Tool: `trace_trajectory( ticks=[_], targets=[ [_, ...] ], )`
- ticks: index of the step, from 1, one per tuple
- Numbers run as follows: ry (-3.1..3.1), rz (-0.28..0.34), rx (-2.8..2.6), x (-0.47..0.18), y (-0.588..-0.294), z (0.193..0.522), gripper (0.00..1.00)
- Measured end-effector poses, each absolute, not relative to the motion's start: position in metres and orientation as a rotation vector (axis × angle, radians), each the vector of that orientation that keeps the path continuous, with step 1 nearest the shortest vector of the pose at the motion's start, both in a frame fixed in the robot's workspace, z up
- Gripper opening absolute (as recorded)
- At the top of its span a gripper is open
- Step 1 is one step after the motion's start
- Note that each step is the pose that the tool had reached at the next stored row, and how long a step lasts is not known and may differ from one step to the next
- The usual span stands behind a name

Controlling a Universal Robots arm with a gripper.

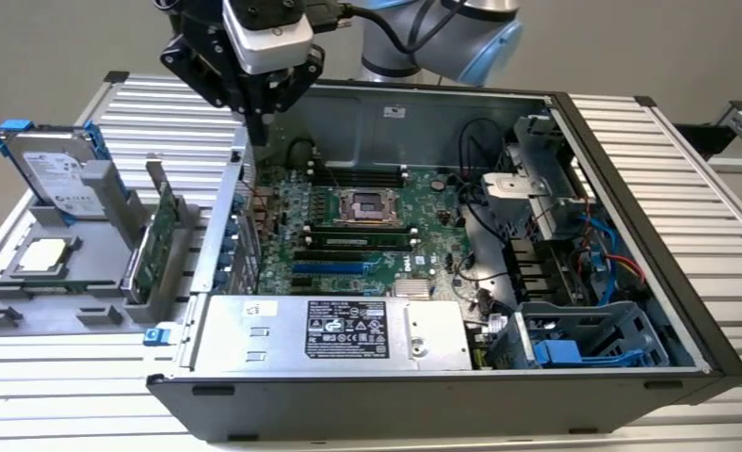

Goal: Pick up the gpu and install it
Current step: 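Reach for the gpu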

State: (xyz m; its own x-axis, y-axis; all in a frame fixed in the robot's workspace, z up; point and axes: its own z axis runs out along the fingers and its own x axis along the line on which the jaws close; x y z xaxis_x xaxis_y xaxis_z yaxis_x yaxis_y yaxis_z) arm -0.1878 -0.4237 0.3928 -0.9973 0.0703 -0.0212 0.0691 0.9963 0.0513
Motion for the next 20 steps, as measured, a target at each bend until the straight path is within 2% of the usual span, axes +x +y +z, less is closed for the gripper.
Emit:
trace_trajectory(
  ticks=[20],
  targets=[
    [3.116,0.08,0.109,-0.209,-0.428,0.393,0.0]
  ],
)
